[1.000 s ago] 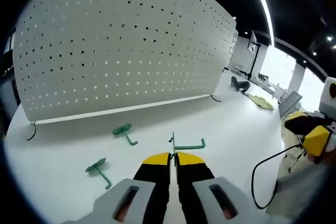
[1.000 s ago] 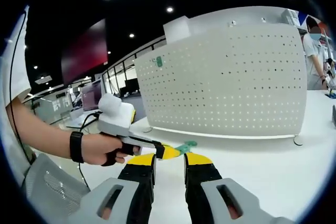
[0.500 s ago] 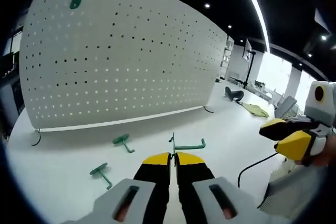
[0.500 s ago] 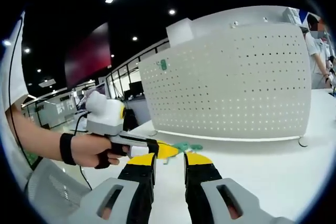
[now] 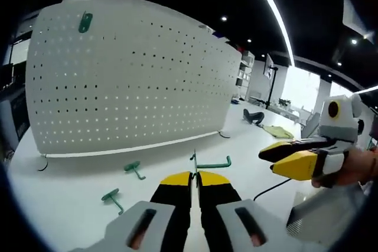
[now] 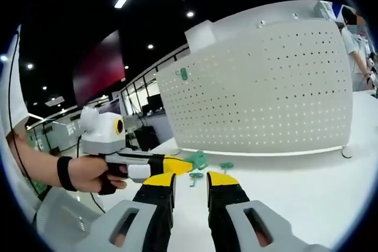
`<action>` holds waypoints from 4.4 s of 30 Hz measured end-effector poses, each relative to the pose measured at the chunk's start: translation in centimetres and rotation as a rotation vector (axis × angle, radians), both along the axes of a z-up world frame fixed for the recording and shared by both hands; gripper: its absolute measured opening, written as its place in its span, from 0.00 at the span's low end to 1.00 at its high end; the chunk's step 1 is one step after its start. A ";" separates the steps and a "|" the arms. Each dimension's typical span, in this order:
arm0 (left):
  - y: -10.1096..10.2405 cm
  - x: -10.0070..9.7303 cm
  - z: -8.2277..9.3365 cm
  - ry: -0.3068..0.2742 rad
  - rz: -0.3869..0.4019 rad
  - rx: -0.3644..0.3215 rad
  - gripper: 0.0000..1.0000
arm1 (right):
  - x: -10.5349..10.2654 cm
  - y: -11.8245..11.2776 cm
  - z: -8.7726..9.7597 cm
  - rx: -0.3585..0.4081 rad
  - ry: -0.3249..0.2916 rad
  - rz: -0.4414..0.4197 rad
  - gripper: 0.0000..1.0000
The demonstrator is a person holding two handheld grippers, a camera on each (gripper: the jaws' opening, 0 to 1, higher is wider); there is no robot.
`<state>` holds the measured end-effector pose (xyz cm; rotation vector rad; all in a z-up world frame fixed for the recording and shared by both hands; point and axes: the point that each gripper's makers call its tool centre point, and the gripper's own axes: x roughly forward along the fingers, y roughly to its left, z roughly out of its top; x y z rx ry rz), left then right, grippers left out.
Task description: Insert the hook assembly into the mounting plate slot until the hook locks in place.
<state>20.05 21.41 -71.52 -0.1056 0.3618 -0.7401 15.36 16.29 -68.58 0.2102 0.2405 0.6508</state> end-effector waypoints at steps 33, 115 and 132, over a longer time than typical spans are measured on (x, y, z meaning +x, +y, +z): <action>-2.0 -3.8 2.4 -0.144 -0.094 -0.028 0.03 | -0.1 0.8 -0.1 0.228 0.150 0.009 0.11; 3.6 -7.6 6.8 -0.289 0.016 -0.071 0.17 | -0.6 4.5 4.7 0.261 0.136 0.015 0.01; 7.9 -8.6 6.9 -0.285 0.008 -0.034 0.30 | 1.6 6.6 7.0 0.138 0.027 -0.030 0.01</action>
